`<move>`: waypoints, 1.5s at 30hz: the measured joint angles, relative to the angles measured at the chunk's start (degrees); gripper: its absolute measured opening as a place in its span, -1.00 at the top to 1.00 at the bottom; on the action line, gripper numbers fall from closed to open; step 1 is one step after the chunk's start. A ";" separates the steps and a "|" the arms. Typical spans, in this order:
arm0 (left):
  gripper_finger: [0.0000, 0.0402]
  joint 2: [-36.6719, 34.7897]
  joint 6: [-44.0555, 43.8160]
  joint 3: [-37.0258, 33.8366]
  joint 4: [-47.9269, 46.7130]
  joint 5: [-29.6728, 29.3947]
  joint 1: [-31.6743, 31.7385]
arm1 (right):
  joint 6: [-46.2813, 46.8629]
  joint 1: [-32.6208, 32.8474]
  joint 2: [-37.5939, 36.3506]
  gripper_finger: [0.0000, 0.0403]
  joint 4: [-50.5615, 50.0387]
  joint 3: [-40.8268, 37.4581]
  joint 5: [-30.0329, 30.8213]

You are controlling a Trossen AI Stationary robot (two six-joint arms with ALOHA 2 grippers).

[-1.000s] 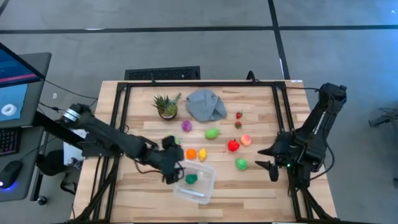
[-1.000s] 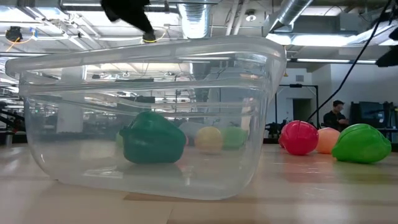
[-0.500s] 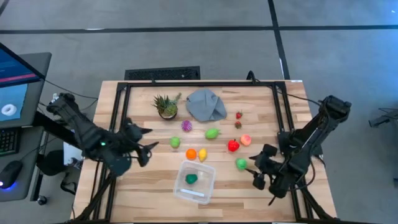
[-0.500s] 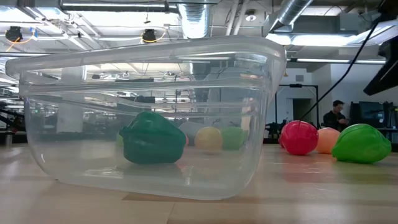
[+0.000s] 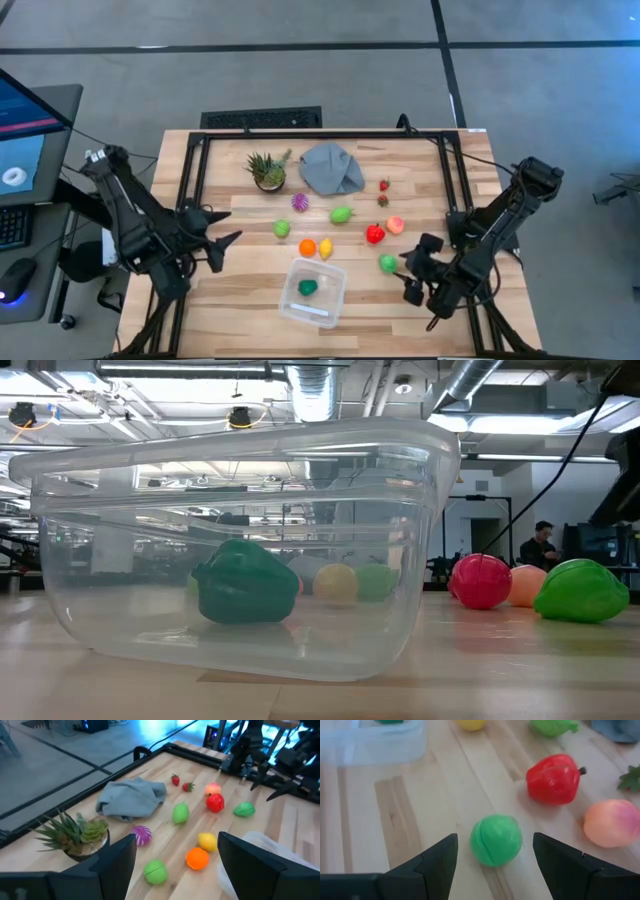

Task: Pick and placing Produce into tupperware
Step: Put the avocado into the transparent bin

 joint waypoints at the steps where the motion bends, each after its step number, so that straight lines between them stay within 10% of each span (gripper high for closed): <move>1: -0.34 0.00 -1.52 -0.69 -0.23 -0.68 -0.61 | -1.16 -0.19 0.00 -0.40 0.04 0.00 -1.12; 17: -0.34 -1.17 -28.02 -7.93 -11.15 -6.19 -9.53 | -11.01 -6.83 0.18 -0.55 4.45 0.00 -7.73; 45: -0.34 -2.38 -27.22 -8.66 -12.11 -4.70 -9.52 | -19.11 -15.03 4.60 -0.67 11.33 -1.64 -18.57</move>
